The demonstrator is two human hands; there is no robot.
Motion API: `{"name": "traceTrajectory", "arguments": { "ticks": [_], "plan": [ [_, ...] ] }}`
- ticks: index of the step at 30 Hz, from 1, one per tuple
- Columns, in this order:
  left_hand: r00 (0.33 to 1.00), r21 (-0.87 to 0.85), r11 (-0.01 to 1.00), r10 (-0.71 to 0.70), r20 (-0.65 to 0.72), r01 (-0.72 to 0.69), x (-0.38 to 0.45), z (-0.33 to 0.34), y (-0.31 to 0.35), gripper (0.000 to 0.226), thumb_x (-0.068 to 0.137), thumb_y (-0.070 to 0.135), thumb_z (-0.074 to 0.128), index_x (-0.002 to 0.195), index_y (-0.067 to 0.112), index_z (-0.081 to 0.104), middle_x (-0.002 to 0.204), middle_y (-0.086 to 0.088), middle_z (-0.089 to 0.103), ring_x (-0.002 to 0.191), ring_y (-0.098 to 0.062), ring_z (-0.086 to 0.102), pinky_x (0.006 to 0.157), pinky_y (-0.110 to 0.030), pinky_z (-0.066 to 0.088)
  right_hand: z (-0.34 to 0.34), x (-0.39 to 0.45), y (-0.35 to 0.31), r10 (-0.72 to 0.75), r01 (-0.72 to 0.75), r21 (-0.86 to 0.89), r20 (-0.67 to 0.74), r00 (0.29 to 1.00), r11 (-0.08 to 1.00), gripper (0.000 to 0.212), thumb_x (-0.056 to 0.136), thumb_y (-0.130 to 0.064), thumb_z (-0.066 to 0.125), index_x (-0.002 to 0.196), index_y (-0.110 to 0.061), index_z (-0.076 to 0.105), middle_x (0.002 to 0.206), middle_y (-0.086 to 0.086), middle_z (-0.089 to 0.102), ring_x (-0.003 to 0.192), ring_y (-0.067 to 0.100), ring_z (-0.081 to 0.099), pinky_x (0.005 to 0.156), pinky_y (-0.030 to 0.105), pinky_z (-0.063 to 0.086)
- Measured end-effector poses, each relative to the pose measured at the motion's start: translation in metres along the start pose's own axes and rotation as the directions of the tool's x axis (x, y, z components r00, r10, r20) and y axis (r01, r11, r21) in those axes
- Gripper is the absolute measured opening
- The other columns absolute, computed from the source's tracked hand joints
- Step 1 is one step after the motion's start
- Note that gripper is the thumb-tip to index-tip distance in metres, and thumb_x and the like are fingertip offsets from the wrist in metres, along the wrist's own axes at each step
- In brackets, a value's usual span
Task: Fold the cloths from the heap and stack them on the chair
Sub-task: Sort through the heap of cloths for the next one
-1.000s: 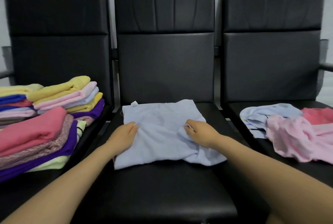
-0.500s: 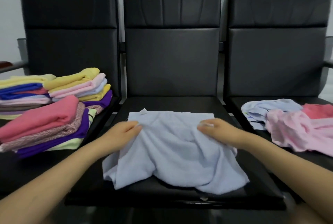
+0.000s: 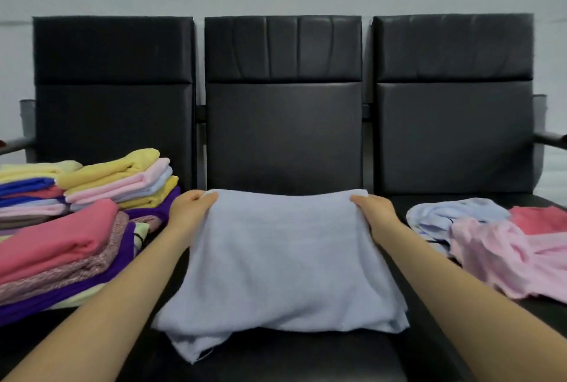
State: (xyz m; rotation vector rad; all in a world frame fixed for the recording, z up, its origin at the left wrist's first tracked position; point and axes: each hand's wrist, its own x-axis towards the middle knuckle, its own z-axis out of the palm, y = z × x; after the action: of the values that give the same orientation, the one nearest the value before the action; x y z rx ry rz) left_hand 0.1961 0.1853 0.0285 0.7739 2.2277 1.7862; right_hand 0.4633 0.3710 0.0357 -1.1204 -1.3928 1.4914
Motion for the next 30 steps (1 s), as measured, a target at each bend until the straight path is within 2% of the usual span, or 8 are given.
{"name": "traceTrajectory", "arguments": {
  "ticks": [3,6,9,11,16,20,24,30],
  "plan": [
    [1.000,0.154,0.988,0.021,0.005,-0.022,0.015,0.014,-0.034,0.012,0.089,0.021,0.064,0.085,0.009,0.066,0.087,-0.004,0.064,0.087,-0.022,0.058,0.067,-0.031,0.039,0.007,0.025,0.031,-0.111,0.094,-0.318,-0.035,0.993,0.943,0.019,0.089,-0.012,0.057,0.087,0.005,0.065,0.082,0.018,0.066,0.072,0.025,0.060,0.068,0.036,0.050],
    [0.997,0.320,0.945,0.042,0.071,-0.063,0.020,0.022,-0.059,0.009,0.087,0.020,0.063,0.082,0.014,0.066,0.085,-0.002,0.067,0.087,-0.023,0.061,0.069,-0.032,0.044,0.004,0.037,0.056,-0.198,0.174,-0.637,0.033,0.980,0.751,0.035,0.092,-0.015,0.050,0.058,-0.012,0.039,0.062,0.003,0.043,0.058,0.019,0.042,0.053,0.029,0.030],
    [0.990,0.539,0.832,0.089,0.107,-0.133,0.027,0.031,-0.074,0.011,0.088,0.025,0.058,0.091,0.019,0.067,0.100,-0.005,0.066,0.097,-0.025,0.057,0.079,-0.036,0.046,-0.007,0.043,0.070,-0.274,0.187,-0.826,0.042,0.961,0.531,0.037,0.092,-0.017,0.049,0.058,-0.022,0.037,0.085,0.005,0.045,0.088,0.027,0.048,0.064,0.030,0.033],
    [0.984,0.658,0.732,0.115,0.133,-0.175,0.027,0.034,-0.077,0.021,0.090,0.026,0.057,0.106,0.018,0.067,0.113,-0.010,0.060,0.112,-0.030,0.049,0.086,-0.038,0.043,-0.012,0.046,0.074,-0.295,0.187,-0.844,0.036,0.955,0.503,0.034,0.093,-0.018,0.052,0.061,-0.020,0.041,0.092,0.004,0.043,0.099,0.029,0.047,0.068,0.030,0.033],
    [0.993,0.609,0.788,0.023,0.119,-0.091,0.027,0.028,-0.078,0.023,0.088,0.018,0.054,0.109,0.012,0.062,0.117,-0.012,0.058,0.121,-0.032,0.043,0.093,-0.037,0.040,-0.011,0.047,0.074,-0.288,0.233,-0.836,0.095,0.953,0.496,0.018,0.097,-0.027,0.048,0.088,-0.013,0.057,0.100,0.005,0.049,0.109,0.029,0.046,0.076,0.031,0.037],
    [0.988,0.602,0.792,0.003,0.155,-0.097,0.023,0.024,-0.071,0.015,0.087,0.014,0.053,0.100,0.015,0.058,0.107,-0.010,0.061,0.110,-0.031,0.049,0.084,-0.035,0.043,-0.006,0.039,0.066,-0.204,0.268,-0.856,0.194,0.959,0.443,0.022,0.089,-0.017,0.049,0.068,-0.021,0.044,0.080,-0.001,0.050,0.094,0.026,0.051,0.068,0.032,0.038],
    [0.961,0.555,0.828,-0.083,0.263,-0.080,0.015,0.022,-0.060,0.020,0.086,0.023,0.062,0.105,0.027,0.055,0.104,0.001,0.061,0.096,-0.020,0.057,0.077,-0.032,0.047,-0.005,0.028,0.061,-0.112,0.293,-0.798,0.277,0.954,0.527,0.009,0.085,-0.019,0.057,0.076,-0.022,0.057,0.077,-0.002,0.063,0.076,0.019,0.058,0.065,0.028,0.044],
    [0.968,0.480,0.877,-0.099,0.229,-0.024,-0.001,0.018,-0.055,0.006,0.086,0.016,0.059,0.081,0.015,0.061,0.080,-0.003,0.059,0.077,-0.019,0.053,0.064,-0.028,0.038,-0.009,0.022,0.054,-0.093,0.383,-0.901,0.372,0.924,0.203,0.020,0.093,-0.026,0.049,0.113,-0.025,0.052,0.102,0.004,0.062,0.090,0.023,0.056,0.077,0.033,0.048]
  ]
}}
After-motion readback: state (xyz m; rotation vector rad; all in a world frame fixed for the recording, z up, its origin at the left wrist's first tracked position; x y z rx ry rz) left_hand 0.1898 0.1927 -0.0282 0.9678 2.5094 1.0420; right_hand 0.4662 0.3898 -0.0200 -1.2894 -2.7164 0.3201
